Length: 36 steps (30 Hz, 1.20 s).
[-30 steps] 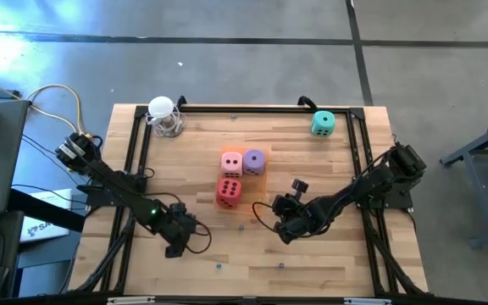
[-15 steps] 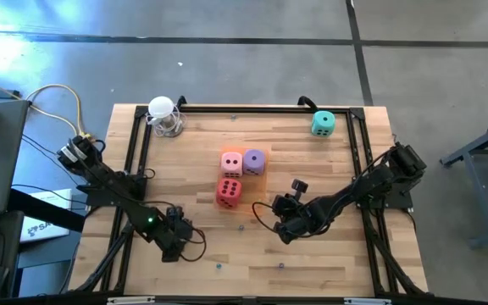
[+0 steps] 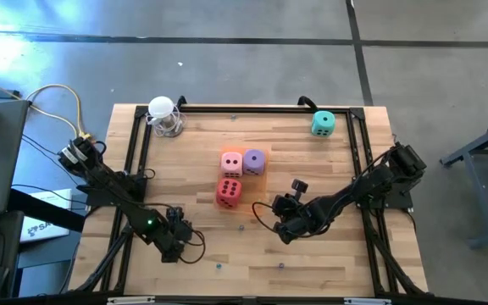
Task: Pick & Place Dice
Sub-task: Put the small black die into the orange bin
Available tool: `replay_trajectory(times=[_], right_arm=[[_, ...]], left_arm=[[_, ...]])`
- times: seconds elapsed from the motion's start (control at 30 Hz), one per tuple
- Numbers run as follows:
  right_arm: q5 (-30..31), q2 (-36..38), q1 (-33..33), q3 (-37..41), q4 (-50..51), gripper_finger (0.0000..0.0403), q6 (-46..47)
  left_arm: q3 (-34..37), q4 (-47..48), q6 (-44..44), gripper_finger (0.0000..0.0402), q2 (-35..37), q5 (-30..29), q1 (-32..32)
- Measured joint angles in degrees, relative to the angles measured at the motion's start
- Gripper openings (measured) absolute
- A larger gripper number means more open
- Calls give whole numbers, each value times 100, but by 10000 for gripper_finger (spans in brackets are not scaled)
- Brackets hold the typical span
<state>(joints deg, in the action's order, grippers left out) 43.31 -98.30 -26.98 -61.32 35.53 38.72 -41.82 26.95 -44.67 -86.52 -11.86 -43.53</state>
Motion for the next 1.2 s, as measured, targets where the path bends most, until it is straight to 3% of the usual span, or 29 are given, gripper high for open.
replay_trajectory(times=[1.2], right_arm=[[-33, 0, 0, 0, -144, 4, 0]], left_arm=[[4, -189, 438, 117, -138, -211, 2]])
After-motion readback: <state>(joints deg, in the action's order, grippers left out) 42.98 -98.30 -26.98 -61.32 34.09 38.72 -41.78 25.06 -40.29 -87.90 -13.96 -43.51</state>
